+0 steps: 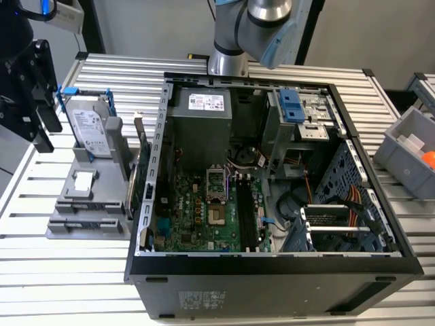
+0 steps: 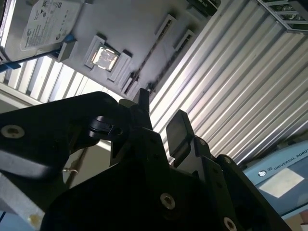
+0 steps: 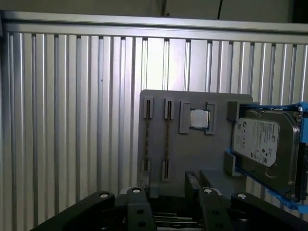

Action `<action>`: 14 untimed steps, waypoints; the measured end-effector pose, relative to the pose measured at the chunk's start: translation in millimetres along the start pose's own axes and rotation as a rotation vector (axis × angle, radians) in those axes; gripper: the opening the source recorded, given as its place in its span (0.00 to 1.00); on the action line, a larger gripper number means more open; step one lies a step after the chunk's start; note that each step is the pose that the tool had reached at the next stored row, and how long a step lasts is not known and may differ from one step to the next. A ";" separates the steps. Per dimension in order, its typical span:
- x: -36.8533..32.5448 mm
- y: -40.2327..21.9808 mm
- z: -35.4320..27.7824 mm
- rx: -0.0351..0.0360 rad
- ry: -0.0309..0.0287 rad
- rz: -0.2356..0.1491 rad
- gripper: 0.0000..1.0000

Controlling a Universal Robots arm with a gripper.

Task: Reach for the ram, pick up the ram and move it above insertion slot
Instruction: 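Pick up the ram and move it above insertion slot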

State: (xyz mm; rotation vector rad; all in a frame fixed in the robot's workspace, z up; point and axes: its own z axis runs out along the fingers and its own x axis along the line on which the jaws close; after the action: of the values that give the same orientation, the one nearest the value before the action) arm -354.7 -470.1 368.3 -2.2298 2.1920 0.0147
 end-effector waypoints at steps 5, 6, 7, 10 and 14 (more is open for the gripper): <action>-0.1 0.0 0.2 -0.0002 0.0017 0.000 1.00; -0.1 0.0 0.4 -0.0003 0.0017 0.000 1.00; -0.1 0.0 0.7 -0.0003 0.0017 0.000 1.00; 0.0 0.0 2.2 -0.0002 0.0016 0.001 1.00; 0.0 0.0 5.1 -0.0003 0.0016 0.002 1.00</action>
State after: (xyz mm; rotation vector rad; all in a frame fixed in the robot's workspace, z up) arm -354.7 -470.0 363.2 -2.2282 2.1956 0.0133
